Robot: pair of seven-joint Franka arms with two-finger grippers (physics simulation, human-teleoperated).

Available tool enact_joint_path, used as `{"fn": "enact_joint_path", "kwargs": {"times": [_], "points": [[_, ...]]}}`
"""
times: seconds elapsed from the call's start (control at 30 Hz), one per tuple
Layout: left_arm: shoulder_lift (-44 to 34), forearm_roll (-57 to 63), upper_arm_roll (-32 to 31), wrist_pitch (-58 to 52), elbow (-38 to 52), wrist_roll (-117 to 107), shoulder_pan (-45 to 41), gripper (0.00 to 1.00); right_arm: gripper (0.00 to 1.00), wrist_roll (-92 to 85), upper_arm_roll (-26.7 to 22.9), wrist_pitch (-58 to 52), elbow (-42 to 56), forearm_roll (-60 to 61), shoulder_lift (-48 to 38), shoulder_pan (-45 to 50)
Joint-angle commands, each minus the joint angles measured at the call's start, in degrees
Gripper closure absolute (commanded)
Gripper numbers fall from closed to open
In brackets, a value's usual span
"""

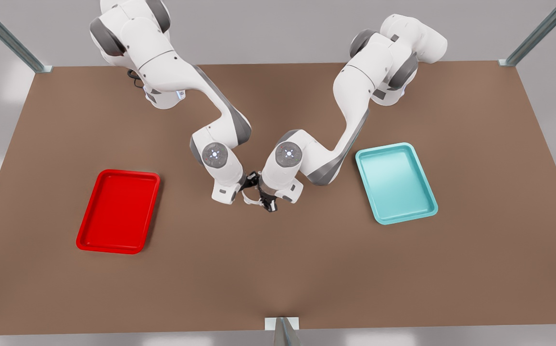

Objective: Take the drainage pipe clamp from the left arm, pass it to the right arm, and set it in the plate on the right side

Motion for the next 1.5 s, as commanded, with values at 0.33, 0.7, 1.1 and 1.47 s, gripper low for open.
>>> {"fn": "enact_joint_path", "kwargs": {"times": [0.33, 0.7, 1.1, 1.47], "points": [[-0.4, -0.6, -0.2, -0.7, 0.1, -6.1, 0.5, 0.0, 0.79, 1.1, 0.1, -0.1, 1.6, -0.4, 0.4, 0.2], [-1.0, -1.5, -0.7, -3.2, 0.1, -5.6, 2.2, 0.0, 0.79, 0.8, 0.1, -0.1, 2.2, -0.7, 0.9, 0.4], [-17.9, 1.3, -5.2, -49.9, 5.2, 123.8, 33.0, 0.0, 0.79, -3.8, -0.7, -7.7, 3.5, -5.8, 2.7, -11.3], [-31.6, 6.9, -0.9, -48.8, -13.7, 176.1, 34.6, 0.0, 0.79, -32.7, -0.8, -20.1, -1.7, -17.8, -2.6, -40.7]]}}
